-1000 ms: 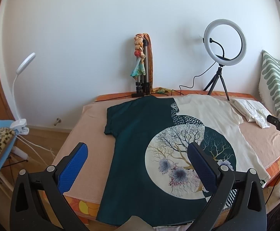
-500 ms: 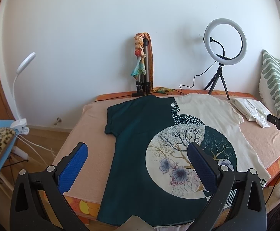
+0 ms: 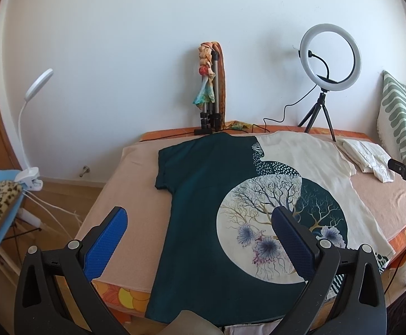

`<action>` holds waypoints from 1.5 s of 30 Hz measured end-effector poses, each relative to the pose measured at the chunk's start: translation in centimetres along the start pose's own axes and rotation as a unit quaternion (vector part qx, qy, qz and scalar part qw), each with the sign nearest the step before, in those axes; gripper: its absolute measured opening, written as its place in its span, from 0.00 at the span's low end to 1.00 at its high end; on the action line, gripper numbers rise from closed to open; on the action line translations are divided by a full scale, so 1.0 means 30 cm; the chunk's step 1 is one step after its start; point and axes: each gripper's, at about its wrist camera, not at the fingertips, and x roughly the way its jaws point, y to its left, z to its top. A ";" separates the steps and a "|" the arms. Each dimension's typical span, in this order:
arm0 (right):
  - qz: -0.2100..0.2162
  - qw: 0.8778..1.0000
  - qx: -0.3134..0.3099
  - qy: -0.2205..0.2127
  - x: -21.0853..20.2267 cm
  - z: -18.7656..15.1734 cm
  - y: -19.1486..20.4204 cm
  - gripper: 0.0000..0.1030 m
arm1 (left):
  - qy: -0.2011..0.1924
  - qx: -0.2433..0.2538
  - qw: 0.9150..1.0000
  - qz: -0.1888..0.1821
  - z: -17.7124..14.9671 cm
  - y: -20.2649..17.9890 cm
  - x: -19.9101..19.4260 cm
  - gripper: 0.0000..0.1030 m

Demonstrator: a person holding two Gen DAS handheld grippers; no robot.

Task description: Fold small clothes

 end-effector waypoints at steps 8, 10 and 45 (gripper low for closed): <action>0.059 0.998 -0.004 -0.003 0.006 0.057 0.122 1.00 | 0.028 -0.017 0.999 -0.023 -0.071 0.094 0.037 0.99; 0.084 0.996 -0.006 0.006 0.014 0.074 0.161 1.00 | 0.035 -0.037 0.998 -0.047 -0.107 0.137 0.050 0.99; 0.271 0.917 -0.150 0.253 0.732 0.315 1.424 0.70 | 0.224 -0.138 0.958 -0.109 -0.410 0.351 0.271 0.32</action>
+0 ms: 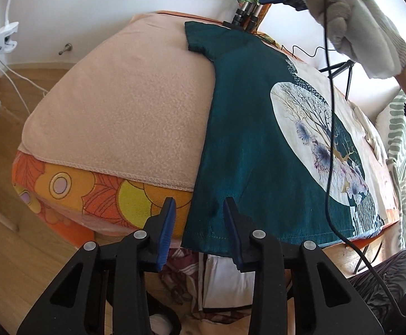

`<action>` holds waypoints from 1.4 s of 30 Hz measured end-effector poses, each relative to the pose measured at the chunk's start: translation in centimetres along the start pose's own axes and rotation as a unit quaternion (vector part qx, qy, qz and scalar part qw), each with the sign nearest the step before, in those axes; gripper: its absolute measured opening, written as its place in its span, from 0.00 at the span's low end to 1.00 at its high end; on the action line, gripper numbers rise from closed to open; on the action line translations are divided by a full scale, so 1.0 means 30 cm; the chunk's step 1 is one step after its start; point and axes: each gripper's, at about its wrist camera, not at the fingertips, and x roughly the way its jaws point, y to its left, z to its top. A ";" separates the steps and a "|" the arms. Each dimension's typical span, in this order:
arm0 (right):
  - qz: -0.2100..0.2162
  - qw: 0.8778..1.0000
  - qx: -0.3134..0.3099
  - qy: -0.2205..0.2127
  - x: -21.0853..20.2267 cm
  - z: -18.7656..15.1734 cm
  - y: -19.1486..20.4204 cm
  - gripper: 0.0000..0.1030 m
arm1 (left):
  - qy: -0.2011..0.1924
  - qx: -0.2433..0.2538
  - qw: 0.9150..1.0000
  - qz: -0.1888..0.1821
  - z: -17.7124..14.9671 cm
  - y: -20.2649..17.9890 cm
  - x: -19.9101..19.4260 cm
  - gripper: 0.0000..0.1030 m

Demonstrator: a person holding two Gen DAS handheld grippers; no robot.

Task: Fold small clothes
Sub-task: 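Grasp the teal side edge, left gripper at the hem while right gripper grips the shoulder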

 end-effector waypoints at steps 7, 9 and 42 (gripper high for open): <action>-0.007 0.999 0.017 0.047 0.298 0.031 0.028 0.59 | 0.004 -0.014 1.000 -0.016 -0.001 0.010 0.001 0.29; -0.014 0.998 0.022 0.064 0.375 0.023 0.027 0.58 | 0.003 -0.011 1.000 -0.017 -0.001 0.010 0.001 0.29; -0.110 0.989 -0.071 0.072 0.451 -0.009 0.013 0.05 | -0.001 -0.020 0.992 -0.126 0.017 -0.063 -0.004 0.01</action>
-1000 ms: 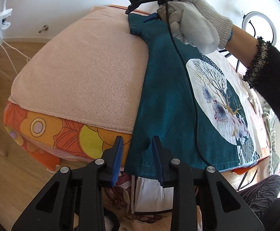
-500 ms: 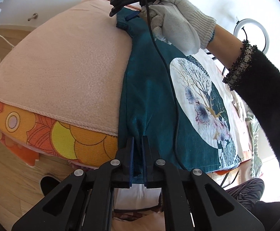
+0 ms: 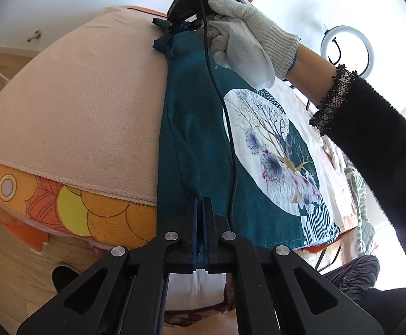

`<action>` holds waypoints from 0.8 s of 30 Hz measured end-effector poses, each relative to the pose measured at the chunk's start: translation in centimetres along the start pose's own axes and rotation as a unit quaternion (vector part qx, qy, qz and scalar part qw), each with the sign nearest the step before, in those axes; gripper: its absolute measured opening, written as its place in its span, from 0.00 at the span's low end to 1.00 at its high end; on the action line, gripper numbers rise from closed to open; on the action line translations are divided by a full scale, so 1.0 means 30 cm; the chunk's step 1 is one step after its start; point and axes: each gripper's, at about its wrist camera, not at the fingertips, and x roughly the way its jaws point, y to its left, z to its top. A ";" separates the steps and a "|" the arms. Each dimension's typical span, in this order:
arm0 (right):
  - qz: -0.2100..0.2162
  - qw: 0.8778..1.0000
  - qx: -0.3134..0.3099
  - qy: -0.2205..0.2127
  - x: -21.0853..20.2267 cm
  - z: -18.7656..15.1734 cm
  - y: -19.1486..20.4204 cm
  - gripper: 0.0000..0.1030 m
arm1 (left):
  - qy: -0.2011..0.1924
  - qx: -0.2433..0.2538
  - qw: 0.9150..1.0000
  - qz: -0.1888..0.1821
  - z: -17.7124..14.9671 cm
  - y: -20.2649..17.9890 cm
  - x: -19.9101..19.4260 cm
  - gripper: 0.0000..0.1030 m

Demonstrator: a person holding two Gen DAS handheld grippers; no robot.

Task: Fold small clothes
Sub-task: 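Grasp the teal side edge, left gripper at the hem while right gripper grips the shoulder, then fold the teal side edge over toward the shirt's center with both grippers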

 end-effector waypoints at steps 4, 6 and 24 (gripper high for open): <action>0.009 1.000 0.012 -0.020 -0.072 -0.002 -0.061 0.05 | -0.005 0.012 1.000 -0.009 0.005 -0.036 -0.007 0.01; 0.010 0.999 0.020 -0.028 -0.108 -0.009 -0.102 0.05 | -0.006 0.020 1.000 -0.013 0.005 -0.058 -0.006 0.01; -0.025 0.990 0.136 -0.023 -0.217 -0.237 -0.607 0.05 | 0.066 0.096 0.991 -0.073 -0.023 -0.354 0.170 0.01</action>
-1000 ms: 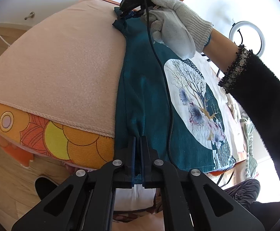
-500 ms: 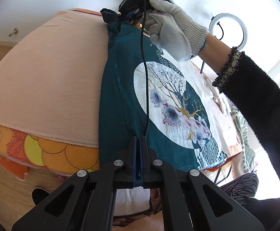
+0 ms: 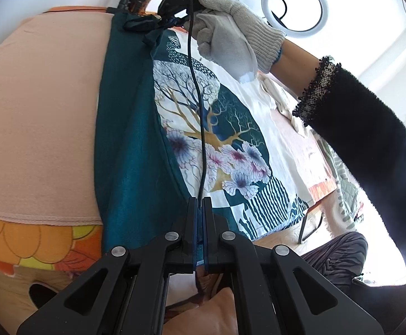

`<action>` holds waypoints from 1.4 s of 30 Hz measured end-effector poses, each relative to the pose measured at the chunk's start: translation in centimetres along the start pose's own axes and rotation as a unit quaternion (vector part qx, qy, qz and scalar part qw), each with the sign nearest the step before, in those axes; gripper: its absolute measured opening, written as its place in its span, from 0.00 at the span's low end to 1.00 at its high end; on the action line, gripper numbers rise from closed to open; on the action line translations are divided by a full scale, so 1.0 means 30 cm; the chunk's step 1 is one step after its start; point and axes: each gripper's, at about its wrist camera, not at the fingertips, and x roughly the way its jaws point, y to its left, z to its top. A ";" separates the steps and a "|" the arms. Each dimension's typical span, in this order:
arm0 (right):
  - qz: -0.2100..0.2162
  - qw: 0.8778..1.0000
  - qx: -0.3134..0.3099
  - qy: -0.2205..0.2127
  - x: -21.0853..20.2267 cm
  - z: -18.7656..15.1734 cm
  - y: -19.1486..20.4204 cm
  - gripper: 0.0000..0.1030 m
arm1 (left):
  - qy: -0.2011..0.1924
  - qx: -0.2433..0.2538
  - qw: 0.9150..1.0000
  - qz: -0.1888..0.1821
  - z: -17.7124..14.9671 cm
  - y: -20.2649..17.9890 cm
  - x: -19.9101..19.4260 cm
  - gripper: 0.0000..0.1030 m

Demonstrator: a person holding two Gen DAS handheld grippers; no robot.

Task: Fold small clothes
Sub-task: 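Fold the teal side edge over toward the shirt's center with both grippers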

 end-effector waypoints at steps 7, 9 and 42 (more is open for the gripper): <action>-0.022 0.999 0.005 0.038 0.052 -0.020 -0.105 0.29 | 0.055 0.008 0.998 -0.013 -0.009 -0.035 0.080 0.07; -0.028 0.999 -0.018 0.013 0.008 -0.019 -0.120 0.49 | 0.054 0.008 0.998 -0.031 -0.013 -0.042 0.060 0.17; -0.097 0.994 -0.001 -0.044 -0.007 0.108 -0.219 0.59 | 0.049 -0.015 0.999 0.010 -0.018 0.020 0.056 0.18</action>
